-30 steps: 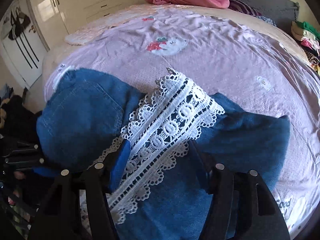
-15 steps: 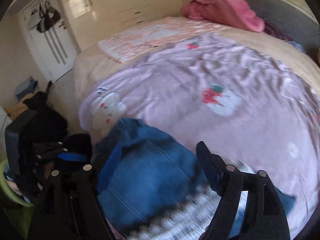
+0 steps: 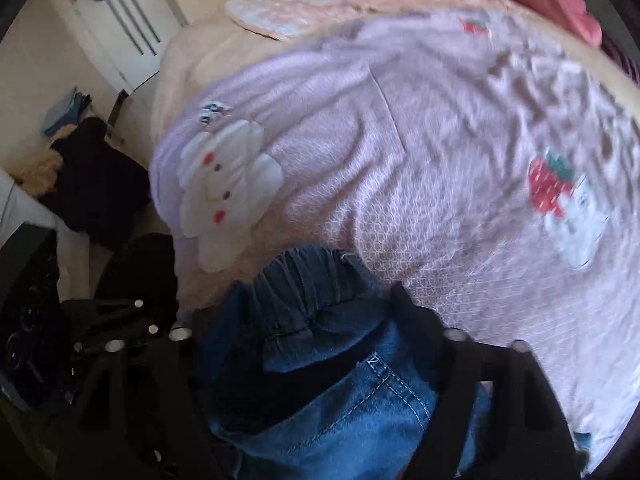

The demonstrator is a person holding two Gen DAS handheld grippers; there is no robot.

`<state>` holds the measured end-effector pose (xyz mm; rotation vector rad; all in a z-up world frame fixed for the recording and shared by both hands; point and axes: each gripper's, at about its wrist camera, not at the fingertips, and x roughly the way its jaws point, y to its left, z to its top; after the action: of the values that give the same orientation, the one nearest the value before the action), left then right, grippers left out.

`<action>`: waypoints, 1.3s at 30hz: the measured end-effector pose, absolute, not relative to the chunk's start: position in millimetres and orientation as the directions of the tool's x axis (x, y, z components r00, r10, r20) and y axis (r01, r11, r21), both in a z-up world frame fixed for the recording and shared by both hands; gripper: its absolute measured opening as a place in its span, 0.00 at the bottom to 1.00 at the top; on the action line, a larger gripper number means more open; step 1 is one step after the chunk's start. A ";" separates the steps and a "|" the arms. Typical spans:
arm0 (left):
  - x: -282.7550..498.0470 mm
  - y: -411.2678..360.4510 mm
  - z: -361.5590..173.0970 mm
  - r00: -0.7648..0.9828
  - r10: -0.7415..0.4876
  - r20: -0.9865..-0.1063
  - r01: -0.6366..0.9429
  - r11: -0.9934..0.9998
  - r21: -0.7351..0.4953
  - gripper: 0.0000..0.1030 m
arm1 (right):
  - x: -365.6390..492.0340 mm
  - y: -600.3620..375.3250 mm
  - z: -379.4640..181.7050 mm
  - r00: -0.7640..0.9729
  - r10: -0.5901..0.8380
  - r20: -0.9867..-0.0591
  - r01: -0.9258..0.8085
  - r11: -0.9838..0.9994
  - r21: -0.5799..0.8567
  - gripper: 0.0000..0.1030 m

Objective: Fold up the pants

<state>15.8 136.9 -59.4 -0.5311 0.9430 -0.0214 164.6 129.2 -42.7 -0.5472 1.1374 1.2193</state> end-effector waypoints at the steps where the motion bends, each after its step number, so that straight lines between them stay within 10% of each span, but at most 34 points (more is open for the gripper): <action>1: 16.8 138.5 -60.0 0.601 -0.246 -0.760 -0.211 0.869 -0.448 0.55 | 167.4 128.2 -45.3 -0.077 0.453 -0.888 -0.917 0.318 0.241 0.57; 6: 15.8 149.0 -55.8 0.628 -0.283 -0.725 -0.202 0.840 -0.503 0.64 | 177.7 105.3 -27.7 -0.125 0.558 -0.821 -0.887 0.308 0.344 0.39; 15: 27.7 149.4 -33.4 0.684 -0.447 -0.576 -0.069 0.746 -0.662 0.85 | 183.3 15.2 40.5 -0.135 0.788 -0.600 -0.877 0.187 0.443 0.39; 18: 39.6 130.3 -26.0 0.677 -0.523 -0.518 0.015 0.713 -0.701 0.84 | 186.0 -13.6 50.5 -0.112 0.813 -0.571 -0.881 0.184 0.435 0.39; 24: 66.8 71.6 -2.8 0.633 -0.616 -0.469 0.139 0.686 -0.714 0.52 | 191.7 -79.5 58.7 -0.030 0.846 -0.533 -0.878 0.233 0.419 0.41; 33: 74.2 5.2 -4.2 0.577 -0.641 -0.506 0.244 0.726 -0.643 0.52 | 200.7 -179.5 29.9 0.078 0.880 -0.469 -0.785 0.344 0.515 0.69; 39: 67.7 -39.6 -21.6 0.497 -0.659 -0.564 0.341 0.747 -0.571 0.54 | 185.8 -225.7 20.4 0.231 0.830 -0.508 -0.712 0.500 0.493 0.71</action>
<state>67.7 -39.6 -21.6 -0.4157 0.8538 -0.6263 185.8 -225.7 20.4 0.1697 0.8096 1.0669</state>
